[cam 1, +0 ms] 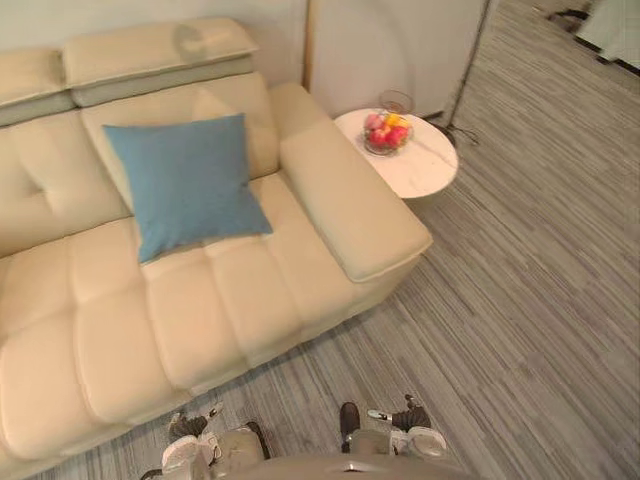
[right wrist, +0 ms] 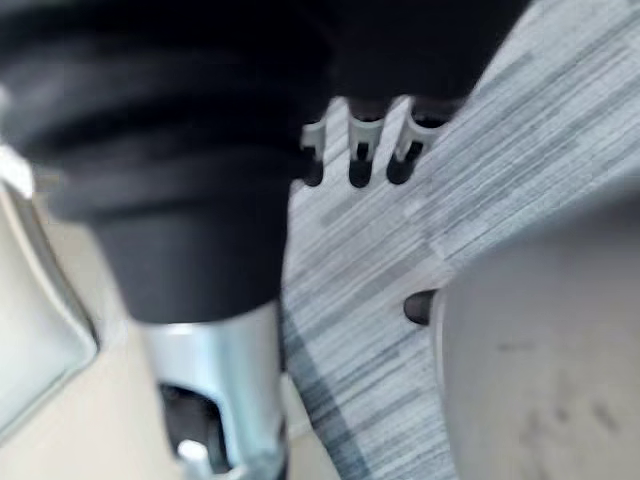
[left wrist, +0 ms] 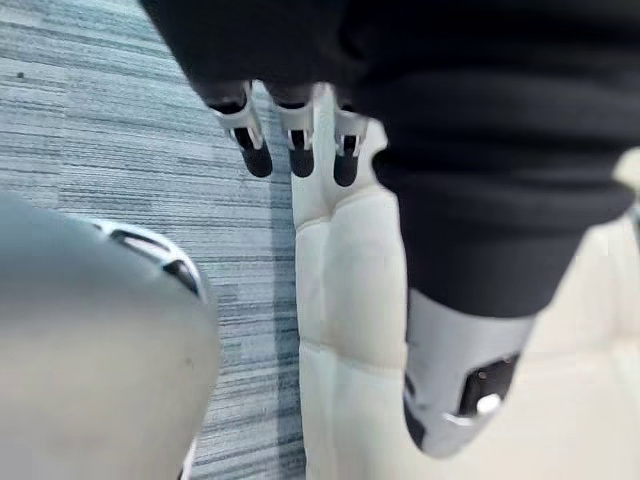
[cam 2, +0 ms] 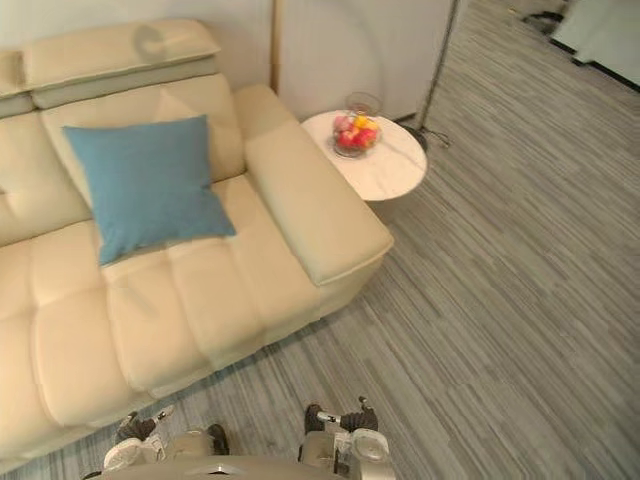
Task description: Pick up cushions and gather them together orderly.
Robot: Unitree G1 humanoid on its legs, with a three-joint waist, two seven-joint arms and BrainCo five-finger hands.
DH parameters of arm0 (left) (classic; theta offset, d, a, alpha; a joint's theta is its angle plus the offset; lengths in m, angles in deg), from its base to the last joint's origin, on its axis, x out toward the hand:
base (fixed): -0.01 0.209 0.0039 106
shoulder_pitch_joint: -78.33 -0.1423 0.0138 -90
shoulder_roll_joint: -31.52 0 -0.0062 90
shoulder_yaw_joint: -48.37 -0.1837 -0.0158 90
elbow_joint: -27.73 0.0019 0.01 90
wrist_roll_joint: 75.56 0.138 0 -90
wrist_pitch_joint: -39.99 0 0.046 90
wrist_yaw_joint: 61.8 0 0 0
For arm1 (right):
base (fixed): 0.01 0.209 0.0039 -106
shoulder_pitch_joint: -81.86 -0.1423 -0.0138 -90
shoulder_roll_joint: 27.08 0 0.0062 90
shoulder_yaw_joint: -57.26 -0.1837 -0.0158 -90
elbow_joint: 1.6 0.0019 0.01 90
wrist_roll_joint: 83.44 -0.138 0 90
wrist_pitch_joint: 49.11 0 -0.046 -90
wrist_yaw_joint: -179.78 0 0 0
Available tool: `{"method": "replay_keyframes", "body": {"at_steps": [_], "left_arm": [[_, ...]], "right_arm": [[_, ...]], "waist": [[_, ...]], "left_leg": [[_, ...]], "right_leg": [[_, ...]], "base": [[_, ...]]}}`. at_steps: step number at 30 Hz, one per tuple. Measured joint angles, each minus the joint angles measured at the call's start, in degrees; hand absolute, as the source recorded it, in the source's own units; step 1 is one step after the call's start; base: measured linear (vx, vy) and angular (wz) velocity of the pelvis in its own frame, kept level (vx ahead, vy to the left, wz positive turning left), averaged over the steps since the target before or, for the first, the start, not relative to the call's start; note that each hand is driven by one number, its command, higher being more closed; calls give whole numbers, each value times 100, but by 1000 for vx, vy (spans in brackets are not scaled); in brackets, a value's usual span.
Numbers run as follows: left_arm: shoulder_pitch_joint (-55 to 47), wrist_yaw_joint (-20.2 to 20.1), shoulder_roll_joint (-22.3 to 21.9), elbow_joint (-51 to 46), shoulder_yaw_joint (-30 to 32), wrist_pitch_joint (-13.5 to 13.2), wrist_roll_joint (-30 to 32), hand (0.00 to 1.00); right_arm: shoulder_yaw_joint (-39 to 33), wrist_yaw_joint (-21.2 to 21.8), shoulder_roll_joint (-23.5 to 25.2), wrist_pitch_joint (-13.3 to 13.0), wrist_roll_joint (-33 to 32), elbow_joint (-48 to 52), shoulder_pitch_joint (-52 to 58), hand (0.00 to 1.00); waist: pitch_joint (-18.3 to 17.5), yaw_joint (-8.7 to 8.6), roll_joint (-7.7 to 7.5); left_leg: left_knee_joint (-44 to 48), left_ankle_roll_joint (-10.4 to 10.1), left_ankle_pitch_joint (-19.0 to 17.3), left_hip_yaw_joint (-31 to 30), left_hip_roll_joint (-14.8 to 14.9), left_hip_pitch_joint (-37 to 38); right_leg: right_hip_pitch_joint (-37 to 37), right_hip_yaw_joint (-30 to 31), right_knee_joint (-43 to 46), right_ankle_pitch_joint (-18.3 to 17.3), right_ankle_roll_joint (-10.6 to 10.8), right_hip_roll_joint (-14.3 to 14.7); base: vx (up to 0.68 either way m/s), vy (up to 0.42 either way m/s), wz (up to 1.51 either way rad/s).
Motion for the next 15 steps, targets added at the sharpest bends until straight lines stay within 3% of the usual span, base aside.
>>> {"method": "replay_keyframes", "body": {"at_steps": [1,2,3,4,5,6,7,8,9,12,14,15], "left_arm": [[15,-19,-3,17,-6,0,49,0],[46,-68,2,3,-15,2,72,0],[49,-74,1,3,-30,2,95,0],[21,-75,8,-41,-153,2,100,0],[45,-78,5,-72,-210,5,99,0],[36,-84,43,-42,-247,8,96,0],[47,-87,25,-42,-272,9,95,0],[60,-79,-39,-58,-383,-2,92,0],[101,-81,32,-11,-430,9,89,0],[188,-111,66,169,-538,10,93,0],[193,-168,44,163,-593,14,96,0],[194,-177,50,148,-578,10,96,0]], "right_arm": [[26,0,2,0,0,-3,-44,0],[29,3,7,4,-2,-6,-80,0],[13,2,0,7,-3,-16,-83,0],[3,1,-38,7,-2,-29,-73,0],[4,0,-68,1,-2,-30,-82,0],[-6,-1,-115,5,-1,-81,-178,0],[-45,-3,-123,10,-1,-109,-208,0],[-197,-13,-156,9,-2,-216,-276,0],[-240,-24,-159,22,-2,-354,-311,0],[-244,-29,-218,18,-15,-499,-382,0],[-263,-50,-255,35,-90,-505,-313,0],[-265,-55,-271,38,-146,-499,-306,0]], "waist": [[21,6,43],[55,-17,102],[51,-19,87],[26,-15,39],[34,-54,68],[4,8,177],[-25,24,265],[-3,4,322],[6,1,242],[7,-53,292],[50,-52,298],[74,-60,305]], "left_leg": [[-13,20,4,317,133,69],[-34,60,1,825,318,173],[-41,46,-14,989,334,257],[64,-4,-73,1342,342,467],[192,-45,-145,1447,366,545],[70,-48,-155,1510,465,710],[-149,-42,-146,1591,458,837],[-399,-207,-60,1907,491,1088],[-300,-366,-167,2105,444,1270],[529,-246,-154,1581,819,1126],[2166,46,-96,950,1291,642],[2440,60,-152,788,1291,554]], "right_leg": [[-79,-256,-98,208,-193,107],[-219,-1307,88,-152,-711,34],[-274,-1800,336,-449,-784,-64],[-342,-2725,780,-826,-840,-346],[-333,-3041,907,-825,-865,-361],[-235,-3189,628,-1100,-1079,-130],[-141,-3499,640,-1396,-1053,-179],[-114,-3914,1267,-1696,-987,-558],[-185,-3864,1490,-1644,-740,-621],[-210,-3359,1383,-1728,-710,-228],[-25,-2935,1289,-1738,-733,29],[39,-2839,1267,-1743,-744,74]], "base": [[33,-104,-166],[17,-99,-159],[40,-134,-165],[42,-64,-125],[59,-141,-174],[40,-144,-141],[58,-187,-169],[96,-209,-155],[85,-202,-148],[127,-232,-115],[123,-140,-97],[129,-70,-89]]}}
